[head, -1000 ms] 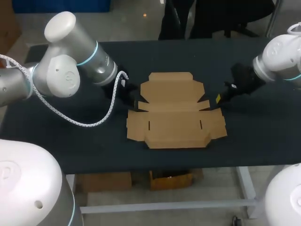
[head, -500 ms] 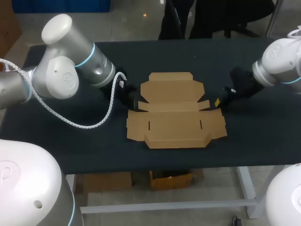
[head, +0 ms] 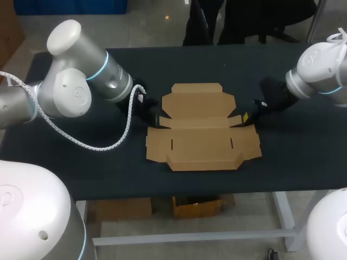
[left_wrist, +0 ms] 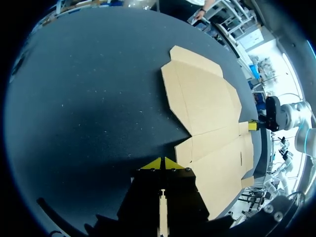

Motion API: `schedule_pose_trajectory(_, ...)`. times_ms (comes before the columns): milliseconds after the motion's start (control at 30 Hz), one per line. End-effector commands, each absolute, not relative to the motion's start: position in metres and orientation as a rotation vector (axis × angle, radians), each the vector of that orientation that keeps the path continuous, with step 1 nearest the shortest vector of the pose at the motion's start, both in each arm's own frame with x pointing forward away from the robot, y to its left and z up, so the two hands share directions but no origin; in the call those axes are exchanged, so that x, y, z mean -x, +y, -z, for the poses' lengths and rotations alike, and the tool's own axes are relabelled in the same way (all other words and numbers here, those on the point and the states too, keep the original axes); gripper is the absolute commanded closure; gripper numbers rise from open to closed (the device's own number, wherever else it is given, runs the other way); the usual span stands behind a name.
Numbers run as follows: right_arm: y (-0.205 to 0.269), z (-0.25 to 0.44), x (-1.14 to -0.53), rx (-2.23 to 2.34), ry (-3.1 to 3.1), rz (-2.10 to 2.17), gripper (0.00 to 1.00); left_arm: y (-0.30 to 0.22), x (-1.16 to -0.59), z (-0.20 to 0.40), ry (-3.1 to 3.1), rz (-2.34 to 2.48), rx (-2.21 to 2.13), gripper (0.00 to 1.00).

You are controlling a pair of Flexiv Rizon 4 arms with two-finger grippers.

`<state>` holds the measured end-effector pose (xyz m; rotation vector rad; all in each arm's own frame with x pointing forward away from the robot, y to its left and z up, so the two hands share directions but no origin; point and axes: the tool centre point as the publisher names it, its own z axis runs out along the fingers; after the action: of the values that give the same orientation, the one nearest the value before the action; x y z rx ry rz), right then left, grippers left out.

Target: Assemble the packaging by folding the flat box into shape, placing the metal phone stand inside, and closing the box properly

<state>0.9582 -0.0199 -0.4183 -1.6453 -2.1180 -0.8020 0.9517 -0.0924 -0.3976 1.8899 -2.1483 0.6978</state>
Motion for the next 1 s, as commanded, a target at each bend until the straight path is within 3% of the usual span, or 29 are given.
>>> schedule_pose_trajectory(33,-0.02,0.419,-0.96,1.63,-2.114,0.802,1.0,-0.094,-0.951,0.403,-2.147,-0.71,-1.885,1.0)
schedule_pose_trajectory(1000,-0.013,0.417,-0.96,1.61,-2.133,0.798,1.0,-0.102,-0.962,0.411,-2.167,-0.732,-1.845,1.0)
